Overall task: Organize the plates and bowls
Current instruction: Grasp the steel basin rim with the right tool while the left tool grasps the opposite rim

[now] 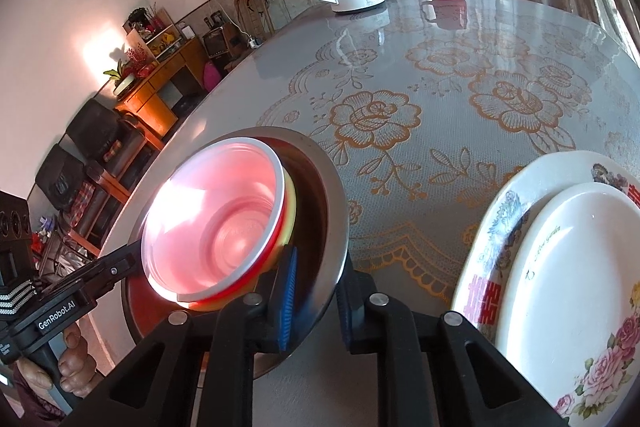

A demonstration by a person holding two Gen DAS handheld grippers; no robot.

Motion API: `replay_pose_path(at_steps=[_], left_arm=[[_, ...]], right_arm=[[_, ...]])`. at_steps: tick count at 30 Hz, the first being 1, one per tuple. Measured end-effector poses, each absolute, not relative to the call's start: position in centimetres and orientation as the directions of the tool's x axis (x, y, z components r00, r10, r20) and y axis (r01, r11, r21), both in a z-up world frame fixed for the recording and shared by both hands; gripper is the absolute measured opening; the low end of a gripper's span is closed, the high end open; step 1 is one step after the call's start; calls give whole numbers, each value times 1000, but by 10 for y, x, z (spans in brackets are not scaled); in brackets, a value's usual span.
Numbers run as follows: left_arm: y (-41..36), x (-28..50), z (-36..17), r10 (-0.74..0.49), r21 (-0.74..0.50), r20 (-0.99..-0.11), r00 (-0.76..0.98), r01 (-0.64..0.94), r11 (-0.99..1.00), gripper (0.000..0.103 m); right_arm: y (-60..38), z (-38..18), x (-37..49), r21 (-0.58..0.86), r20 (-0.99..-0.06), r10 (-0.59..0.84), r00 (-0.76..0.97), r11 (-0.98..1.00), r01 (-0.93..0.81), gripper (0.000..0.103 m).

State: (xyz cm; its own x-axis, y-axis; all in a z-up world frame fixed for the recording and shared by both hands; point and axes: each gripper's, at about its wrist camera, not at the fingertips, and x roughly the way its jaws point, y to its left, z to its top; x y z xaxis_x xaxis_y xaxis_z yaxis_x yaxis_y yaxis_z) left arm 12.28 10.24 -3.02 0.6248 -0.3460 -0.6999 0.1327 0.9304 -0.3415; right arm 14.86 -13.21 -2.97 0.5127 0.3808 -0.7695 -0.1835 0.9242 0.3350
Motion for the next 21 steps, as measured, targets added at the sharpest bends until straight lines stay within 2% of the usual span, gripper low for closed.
replay_pose_path(at_steps=[21], left_arm=[[94,98,-11,-342,-315,-652,676,169,934,22]], right_arm=[[-137,-23,138,383,-737,431,520,901,-203,20]])
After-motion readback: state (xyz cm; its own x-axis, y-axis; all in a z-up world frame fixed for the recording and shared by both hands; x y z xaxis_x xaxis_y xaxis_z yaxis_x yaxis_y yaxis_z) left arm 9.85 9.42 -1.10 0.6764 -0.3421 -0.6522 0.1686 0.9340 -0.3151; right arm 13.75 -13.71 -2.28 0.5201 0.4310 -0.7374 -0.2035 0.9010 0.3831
